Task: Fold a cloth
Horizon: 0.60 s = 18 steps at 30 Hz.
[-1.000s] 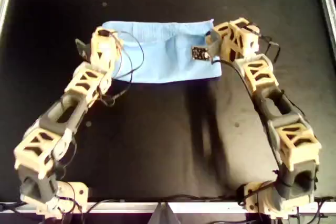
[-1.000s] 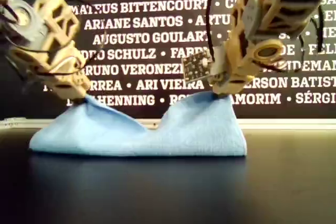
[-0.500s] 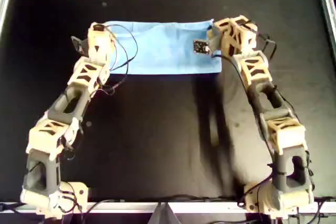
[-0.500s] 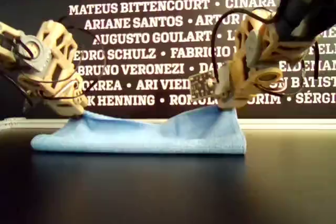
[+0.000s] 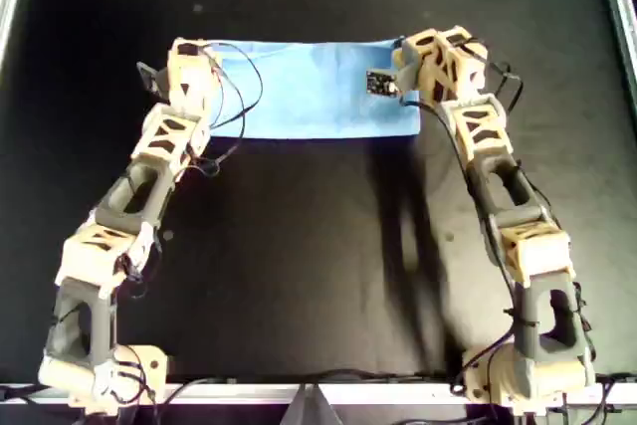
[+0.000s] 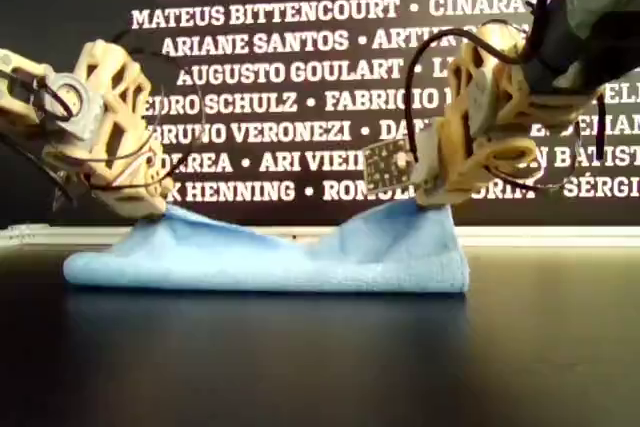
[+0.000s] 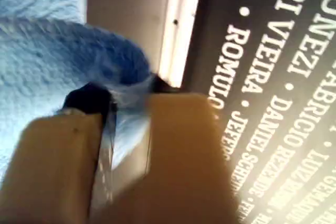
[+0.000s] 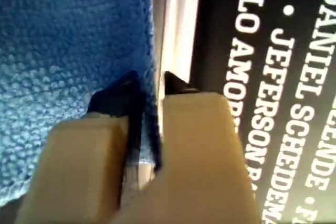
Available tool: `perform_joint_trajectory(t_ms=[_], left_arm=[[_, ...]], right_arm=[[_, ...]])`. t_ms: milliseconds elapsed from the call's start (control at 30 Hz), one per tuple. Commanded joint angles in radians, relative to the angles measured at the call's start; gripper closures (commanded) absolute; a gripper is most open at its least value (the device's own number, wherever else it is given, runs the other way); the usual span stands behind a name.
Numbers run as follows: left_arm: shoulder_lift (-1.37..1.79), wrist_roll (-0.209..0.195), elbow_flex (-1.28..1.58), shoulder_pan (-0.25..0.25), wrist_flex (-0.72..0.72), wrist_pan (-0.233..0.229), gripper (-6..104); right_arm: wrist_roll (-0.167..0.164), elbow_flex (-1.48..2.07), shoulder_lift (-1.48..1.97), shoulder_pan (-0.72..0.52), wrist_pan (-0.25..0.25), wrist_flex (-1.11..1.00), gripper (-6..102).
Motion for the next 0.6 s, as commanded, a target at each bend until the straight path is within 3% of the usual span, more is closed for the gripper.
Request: perform_joint_trajectory(t_ms=[0, 167, 400, 567], left_arm=[[0.025, 0.0, -0.058, 0.021, -0.009, -0.006, 46], [0.037, 0.0, -0.057, 0.021, -0.002, -0.008, 36], [0.103, 0.002, 0.061, 0.02, 0.0, -0.008, 35], [0.285, 0.04, 0.281, 0.008, 0.0, -0.008, 35]], right_arm=[[-0.006, -0.089, 0.043, -0.005, -0.008, -0.055, 59], [-0.002, -0.067, 0.066, -0.006, 0.003, -0.054, 52], [0.006, -0.061, 0.11, -0.008, -0.011, -0.031, 52], [-0.008, -0.009, 0.195, -0.003, -0.014, 0.055, 51]])
